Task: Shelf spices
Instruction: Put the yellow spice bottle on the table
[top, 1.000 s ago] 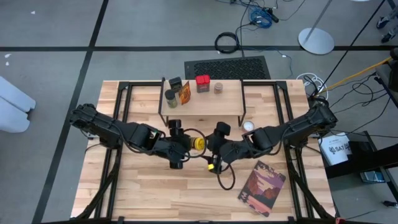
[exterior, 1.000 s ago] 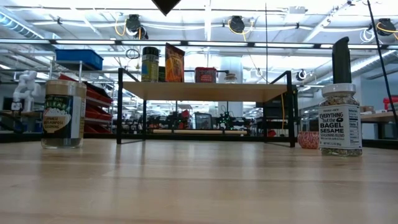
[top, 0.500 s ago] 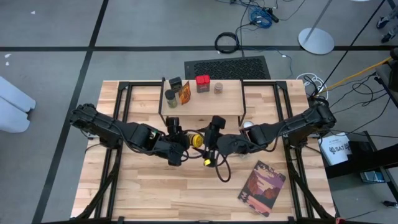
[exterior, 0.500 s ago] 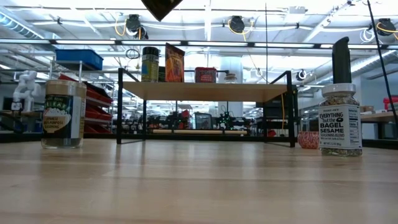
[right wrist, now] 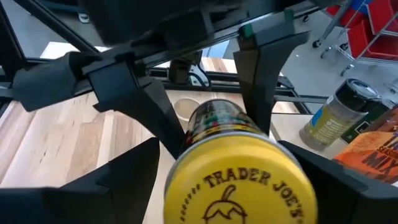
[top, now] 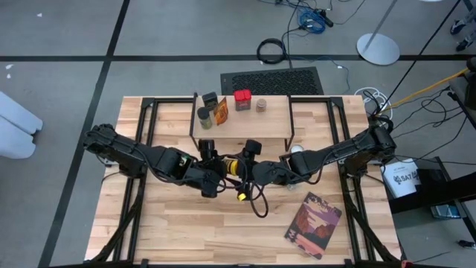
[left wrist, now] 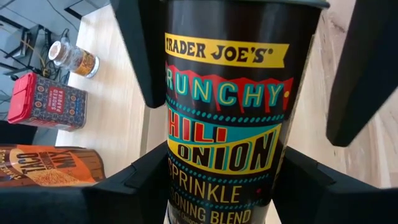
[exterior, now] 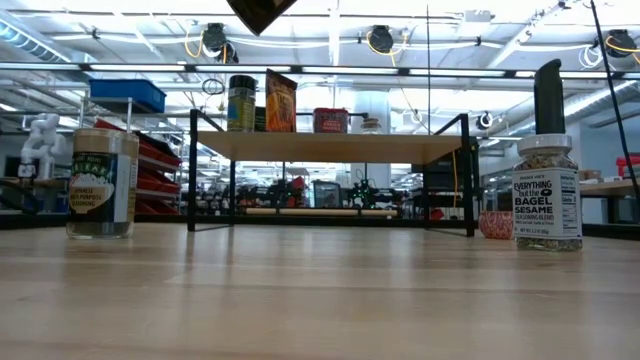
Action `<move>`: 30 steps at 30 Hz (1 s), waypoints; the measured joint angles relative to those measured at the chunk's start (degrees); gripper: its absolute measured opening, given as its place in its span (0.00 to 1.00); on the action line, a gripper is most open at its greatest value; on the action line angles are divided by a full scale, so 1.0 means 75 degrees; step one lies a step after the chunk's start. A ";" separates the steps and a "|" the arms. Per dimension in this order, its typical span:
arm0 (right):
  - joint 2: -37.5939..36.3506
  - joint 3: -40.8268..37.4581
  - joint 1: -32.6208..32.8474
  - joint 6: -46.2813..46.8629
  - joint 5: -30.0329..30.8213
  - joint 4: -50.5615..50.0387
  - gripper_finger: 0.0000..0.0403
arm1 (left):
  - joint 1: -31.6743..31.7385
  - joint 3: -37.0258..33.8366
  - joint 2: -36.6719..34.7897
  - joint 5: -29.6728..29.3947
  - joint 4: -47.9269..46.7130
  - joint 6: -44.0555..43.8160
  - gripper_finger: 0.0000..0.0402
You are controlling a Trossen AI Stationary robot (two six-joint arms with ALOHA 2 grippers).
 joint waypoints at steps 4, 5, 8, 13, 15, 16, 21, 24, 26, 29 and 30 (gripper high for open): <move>0.0000 0.0000 -0.0006 -0.0004 0.0027 -0.0005 0.71 | 0.0000 -0.0003 0.0006 -0.0008 -0.0003 -0.0008 0.56; 0.0000 0.0000 -0.0006 -0.0004 0.0025 -0.0012 0.69 | -0.0002 -0.0003 0.0006 -0.0008 -0.0008 -0.0037 0.56; 0.0000 0.0000 -0.0006 -0.0019 0.0040 -0.0027 0.61 | -0.0001 -0.0003 0.0006 -0.0005 -0.0046 -0.0040 0.56; 0.0000 0.0000 -0.0009 -0.0062 0.0044 -0.0062 0.50 | -0.0003 -0.0003 0.0009 -0.0005 -0.0114 -0.0061 0.56; 0.0000 0.0000 -0.0009 -0.0062 0.0041 -0.0062 0.50 | 0.0000 -0.0006 0.0009 -0.0007 -0.0117 -0.0061 0.56; 0.0000 0.0000 -0.0008 -0.0062 0.0041 -0.0062 0.50 | -0.0001 -0.0006 0.0009 -0.0005 -0.0117 -0.0059 0.56; 0.0000 0.0000 -0.0006 -0.0062 0.0038 -0.0065 0.53 | -0.0003 -0.0006 0.0009 -0.0005 -0.0108 -0.0060 0.57; 0.0000 0.0001 -0.0006 -0.0062 0.0036 -0.0065 0.53 | -0.0014 -0.0006 0.0009 -0.0005 -0.0102 -0.0060 0.60; 0.0000 0.0001 -0.0002 -0.0084 0.0006 -0.0114 0.52 | -0.0048 -0.0008 0.0009 -0.0008 -0.0089 -0.0056 0.64; 0.0000 0.0001 0.0003 -0.0095 -0.0022 -0.0190 0.51 | -0.0122 -0.0007 0.0009 -0.0008 -0.0067 -0.0057 0.71; 0.0000 0.0000 0.0003 -0.0094 -0.0019 -0.0190 0.51 | -0.0135 -0.0006 0.0009 -0.0007 -0.0043 -0.0055 0.73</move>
